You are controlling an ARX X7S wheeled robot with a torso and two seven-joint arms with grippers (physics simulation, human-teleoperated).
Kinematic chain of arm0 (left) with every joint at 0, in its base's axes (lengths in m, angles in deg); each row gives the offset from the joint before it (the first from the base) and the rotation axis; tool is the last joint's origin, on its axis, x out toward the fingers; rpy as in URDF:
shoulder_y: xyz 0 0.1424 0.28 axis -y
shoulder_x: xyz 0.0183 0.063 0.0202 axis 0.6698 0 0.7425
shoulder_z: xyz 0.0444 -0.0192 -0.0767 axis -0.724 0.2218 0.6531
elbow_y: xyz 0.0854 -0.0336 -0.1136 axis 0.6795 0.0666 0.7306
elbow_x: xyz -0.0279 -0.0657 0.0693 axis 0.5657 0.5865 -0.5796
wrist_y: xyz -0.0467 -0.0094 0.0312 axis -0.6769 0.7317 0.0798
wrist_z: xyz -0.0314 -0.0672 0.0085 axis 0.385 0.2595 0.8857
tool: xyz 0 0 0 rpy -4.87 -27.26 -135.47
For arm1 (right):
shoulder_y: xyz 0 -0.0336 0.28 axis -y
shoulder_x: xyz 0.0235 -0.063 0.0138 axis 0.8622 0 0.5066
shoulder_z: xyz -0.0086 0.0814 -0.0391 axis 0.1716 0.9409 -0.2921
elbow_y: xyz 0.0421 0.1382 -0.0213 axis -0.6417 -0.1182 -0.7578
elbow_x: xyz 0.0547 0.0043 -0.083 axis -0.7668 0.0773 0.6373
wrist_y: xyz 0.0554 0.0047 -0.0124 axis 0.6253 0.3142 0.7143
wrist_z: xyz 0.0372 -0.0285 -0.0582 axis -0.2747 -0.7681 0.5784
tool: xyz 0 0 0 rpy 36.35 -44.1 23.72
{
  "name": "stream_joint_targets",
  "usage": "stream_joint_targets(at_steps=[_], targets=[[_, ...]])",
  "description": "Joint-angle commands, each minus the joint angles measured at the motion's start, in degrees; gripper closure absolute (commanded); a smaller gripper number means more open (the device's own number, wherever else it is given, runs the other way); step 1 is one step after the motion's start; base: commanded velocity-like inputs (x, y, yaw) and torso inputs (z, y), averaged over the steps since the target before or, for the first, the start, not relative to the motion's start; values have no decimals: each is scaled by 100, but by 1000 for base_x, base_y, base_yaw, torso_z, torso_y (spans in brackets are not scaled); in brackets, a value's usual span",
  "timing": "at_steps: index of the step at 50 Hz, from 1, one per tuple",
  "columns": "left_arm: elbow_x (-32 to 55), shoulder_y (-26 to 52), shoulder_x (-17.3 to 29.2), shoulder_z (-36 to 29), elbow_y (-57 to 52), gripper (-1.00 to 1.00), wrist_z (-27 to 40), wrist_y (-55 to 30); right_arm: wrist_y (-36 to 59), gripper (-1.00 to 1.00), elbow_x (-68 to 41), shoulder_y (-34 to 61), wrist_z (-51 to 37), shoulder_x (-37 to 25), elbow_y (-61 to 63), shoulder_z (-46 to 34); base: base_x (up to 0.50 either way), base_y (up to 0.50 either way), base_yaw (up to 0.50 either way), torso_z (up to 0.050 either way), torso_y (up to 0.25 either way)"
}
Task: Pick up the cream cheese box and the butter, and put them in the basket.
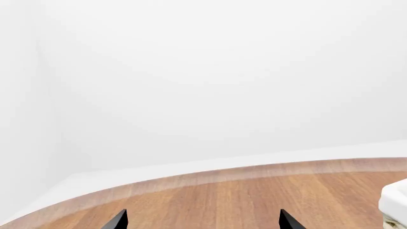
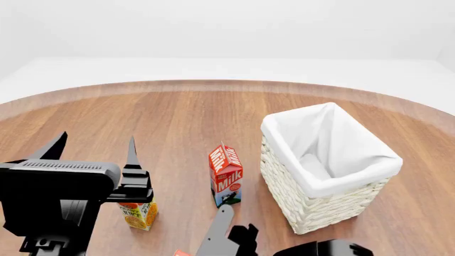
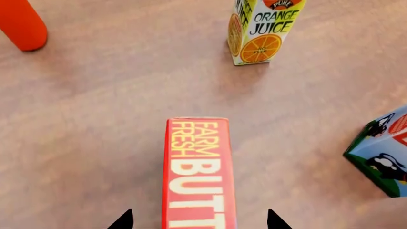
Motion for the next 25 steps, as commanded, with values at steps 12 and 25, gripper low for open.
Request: stream_joint_targets(at_steps=[12, 25], targets=[[-33, 0, 6, -52, 15, -100, -14, 40, -105, -100, 205, -44, 70, 52, -261, -176, 0, 0, 0, 0, 0], [-2, 44, 10, -76, -8, -100, 25, 13, -207, -100, 346, -115, 100, 78, -357, -299, 0, 0, 0, 0, 0]])
